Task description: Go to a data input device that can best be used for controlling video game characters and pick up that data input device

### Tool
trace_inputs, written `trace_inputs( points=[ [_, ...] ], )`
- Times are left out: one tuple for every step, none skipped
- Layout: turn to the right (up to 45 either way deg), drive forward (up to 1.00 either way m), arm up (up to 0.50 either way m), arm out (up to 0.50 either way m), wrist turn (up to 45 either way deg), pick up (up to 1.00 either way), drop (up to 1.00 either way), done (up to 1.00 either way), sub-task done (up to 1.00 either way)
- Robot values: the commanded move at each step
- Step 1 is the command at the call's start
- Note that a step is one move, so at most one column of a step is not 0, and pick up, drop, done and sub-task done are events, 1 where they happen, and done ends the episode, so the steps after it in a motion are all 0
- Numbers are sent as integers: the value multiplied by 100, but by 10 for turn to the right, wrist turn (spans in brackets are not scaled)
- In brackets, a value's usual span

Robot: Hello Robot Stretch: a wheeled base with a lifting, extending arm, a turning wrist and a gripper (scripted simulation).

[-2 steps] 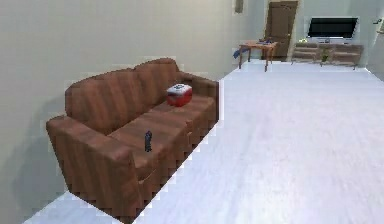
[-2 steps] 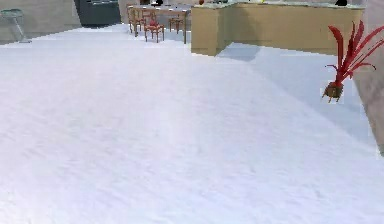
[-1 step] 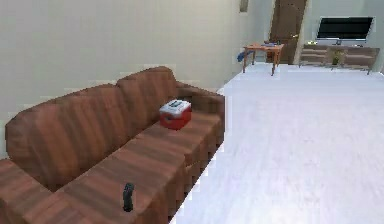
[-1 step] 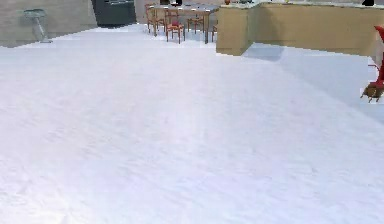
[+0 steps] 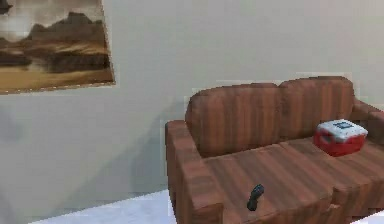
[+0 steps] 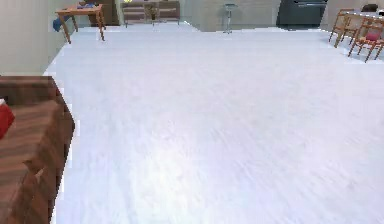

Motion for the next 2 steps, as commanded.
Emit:
trace_inputs(
  points=[
    [-450, 0, 0, 0, 0, 0, 0, 0, 0],
    [-210, 0, 0, 0, 0, 0, 0, 0, 0]
  ],
)
